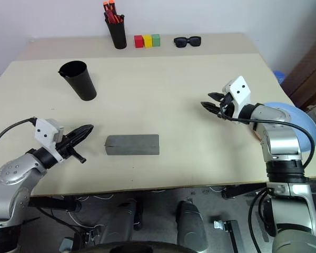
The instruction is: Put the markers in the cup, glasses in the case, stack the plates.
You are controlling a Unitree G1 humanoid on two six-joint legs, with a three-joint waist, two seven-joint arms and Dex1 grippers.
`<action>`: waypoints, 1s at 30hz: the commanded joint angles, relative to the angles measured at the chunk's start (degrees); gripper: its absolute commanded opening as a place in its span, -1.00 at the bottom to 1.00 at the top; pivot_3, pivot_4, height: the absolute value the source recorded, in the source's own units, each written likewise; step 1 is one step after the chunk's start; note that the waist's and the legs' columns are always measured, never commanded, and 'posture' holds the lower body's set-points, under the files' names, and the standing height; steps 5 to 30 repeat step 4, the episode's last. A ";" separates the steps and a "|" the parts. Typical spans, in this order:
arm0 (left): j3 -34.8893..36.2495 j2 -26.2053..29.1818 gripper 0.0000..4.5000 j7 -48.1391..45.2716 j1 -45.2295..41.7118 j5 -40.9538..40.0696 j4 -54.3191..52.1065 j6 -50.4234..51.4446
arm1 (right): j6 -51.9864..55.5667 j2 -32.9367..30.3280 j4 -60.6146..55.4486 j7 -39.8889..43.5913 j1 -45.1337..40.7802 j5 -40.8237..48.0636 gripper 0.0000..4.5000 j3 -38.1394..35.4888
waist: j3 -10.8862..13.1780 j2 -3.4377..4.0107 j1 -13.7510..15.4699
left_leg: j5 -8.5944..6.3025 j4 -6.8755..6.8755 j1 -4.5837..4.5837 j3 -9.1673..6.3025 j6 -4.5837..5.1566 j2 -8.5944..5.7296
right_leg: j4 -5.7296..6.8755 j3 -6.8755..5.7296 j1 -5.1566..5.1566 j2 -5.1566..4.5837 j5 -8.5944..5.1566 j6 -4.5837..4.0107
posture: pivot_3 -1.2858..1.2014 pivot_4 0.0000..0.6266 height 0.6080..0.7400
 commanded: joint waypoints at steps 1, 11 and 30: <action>1.72 -1.13 -1.00 2.72 0.41 -1.48 -4.09 0.82 | -1.89 0.40 0.99 1.18 -2.08 0.62 -0.17 0.14 | 0.00 0.00 -0.02 | 0.00 0.00 0.00 0.00 0.00 0.00 | 0.00 0.00 0.00 0.00 0.00 0.00 | 0.03 -0.52 1.00; 1.55 -1.64 -1.00 3.85 0.84 -1.71 -4.86 1.33 | -2.66 0.80 2.31 1.77 -2.63 0.26 -0.17 0.74 | 0.00 0.00 -0.12 | 0.00 0.00 0.00 0.01 0.00 0.00 | 0.00 0.00 -0.01 0.00 0.00 0.00 | 0.03 -0.52 1.00; 1.55 -1.64 -1.00 3.85 0.84 -1.71 -4.86 1.33 | -2.66 0.80 2.31 1.77 -2.63 0.26 -0.17 0.74 | 0.00 0.00 -0.12 | 0.00 0.00 0.00 0.01 0.00 0.00 | 0.00 0.00 -0.01 0.00 0.00 0.00 | 0.03 -0.52 1.00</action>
